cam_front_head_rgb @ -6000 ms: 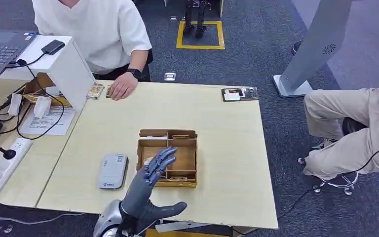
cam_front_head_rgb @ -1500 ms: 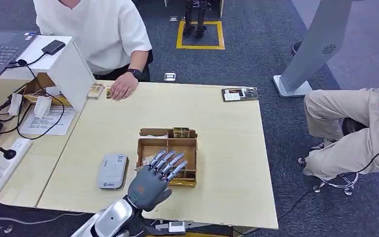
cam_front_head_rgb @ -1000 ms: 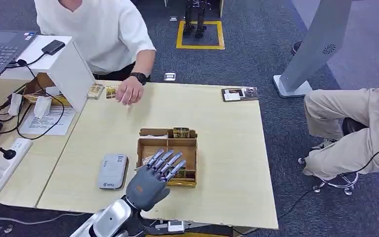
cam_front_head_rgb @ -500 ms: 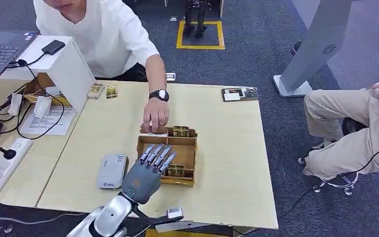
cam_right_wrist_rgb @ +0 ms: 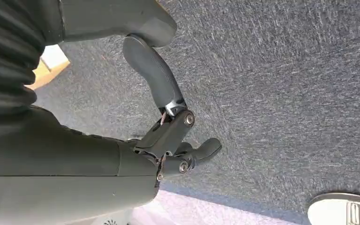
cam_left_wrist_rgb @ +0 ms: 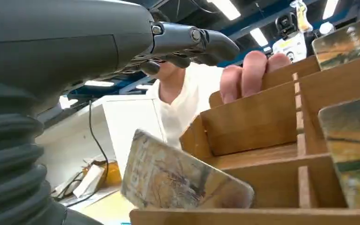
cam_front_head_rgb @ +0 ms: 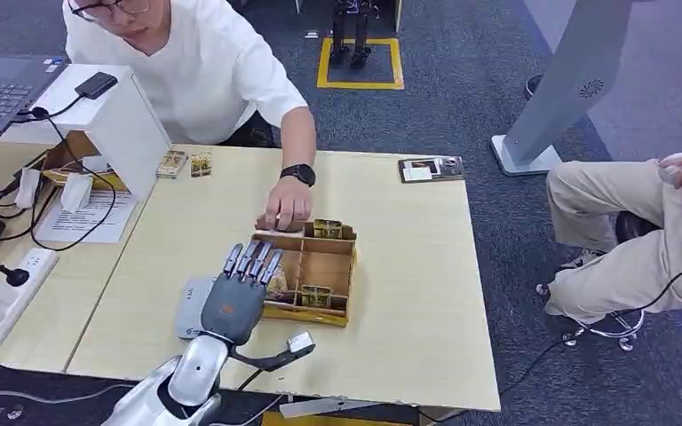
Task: Pass the card to the sensor for recognition and then transmit it.
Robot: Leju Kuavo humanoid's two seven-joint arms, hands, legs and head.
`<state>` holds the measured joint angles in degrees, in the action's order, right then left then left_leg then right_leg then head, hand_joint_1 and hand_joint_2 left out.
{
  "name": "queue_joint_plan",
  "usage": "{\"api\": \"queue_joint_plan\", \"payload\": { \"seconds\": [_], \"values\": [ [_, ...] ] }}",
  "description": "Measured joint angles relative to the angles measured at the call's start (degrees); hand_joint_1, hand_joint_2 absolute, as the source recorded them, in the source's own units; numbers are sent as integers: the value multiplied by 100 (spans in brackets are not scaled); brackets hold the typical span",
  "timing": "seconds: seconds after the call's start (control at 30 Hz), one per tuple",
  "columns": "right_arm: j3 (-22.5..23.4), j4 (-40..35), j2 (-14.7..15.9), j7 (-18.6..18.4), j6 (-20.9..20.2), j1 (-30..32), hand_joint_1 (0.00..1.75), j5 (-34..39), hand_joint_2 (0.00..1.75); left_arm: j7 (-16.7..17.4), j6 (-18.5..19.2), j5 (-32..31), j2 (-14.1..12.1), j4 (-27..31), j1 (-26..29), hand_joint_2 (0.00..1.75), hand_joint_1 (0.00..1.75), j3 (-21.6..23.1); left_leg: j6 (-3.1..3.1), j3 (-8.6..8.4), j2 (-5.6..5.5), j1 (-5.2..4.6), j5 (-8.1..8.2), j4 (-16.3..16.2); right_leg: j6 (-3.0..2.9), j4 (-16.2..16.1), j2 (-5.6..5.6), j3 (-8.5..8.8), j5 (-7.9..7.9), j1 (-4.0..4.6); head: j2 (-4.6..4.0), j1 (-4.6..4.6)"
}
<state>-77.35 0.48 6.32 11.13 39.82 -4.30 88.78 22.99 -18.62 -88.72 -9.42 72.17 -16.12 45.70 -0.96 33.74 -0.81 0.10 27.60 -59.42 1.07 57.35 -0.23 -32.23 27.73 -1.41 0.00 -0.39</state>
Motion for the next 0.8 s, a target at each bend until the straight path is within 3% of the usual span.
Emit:
{"api": "queue_joint_plan", "payload": {
  "seconds": [0.5, 0.53, 0.57, 0.6, 0.8],
  "values": [
    [0, 0, 0, -13, 0, 0, 0, -5, 175, 15, -90, -2, -66, -206, -30, 175, 0, 9, 3, 0, 0, 0, -2, 0, 0, 0, 0, 0, 0, 0, 2, 0],
    [0, 0, 0, -13, 0, 0, 0, -5, 175, 15, -96, -2, -66, -214, -31, 175, 65, 9, 3, 0, 0, 0, -2, 0, 0, 0, 0, 0, 0, 0, 0, 0],
    [0, 0, 0, -13, 0, 0, 0, -5, 175, 15, -105, -2, -66, -225, -32, 175, 105, 9, 3, 0, 0, 0, -2, 0, 0, 0, 0, 0, 0, 0, 2, 0],
    [0, 0, 0, -13, 0, 0, 0, -5, 175, 15, -105, -2, -66, -232, -32, 175, 175, 11, 3, 0, 0, 0, -2, 0, 0, 0, 0, 0, 0, 0, 2, 0],
    [0, 0, 0, -11, -2, 1, 0, 2, 175, -40, -147, 7, -66, -308, 10, 175, 175, 9, 2, 1, -2, 0, -3, 0, 0, 0, -2, 0, 0, 0, 0, 0]
  ]
}}
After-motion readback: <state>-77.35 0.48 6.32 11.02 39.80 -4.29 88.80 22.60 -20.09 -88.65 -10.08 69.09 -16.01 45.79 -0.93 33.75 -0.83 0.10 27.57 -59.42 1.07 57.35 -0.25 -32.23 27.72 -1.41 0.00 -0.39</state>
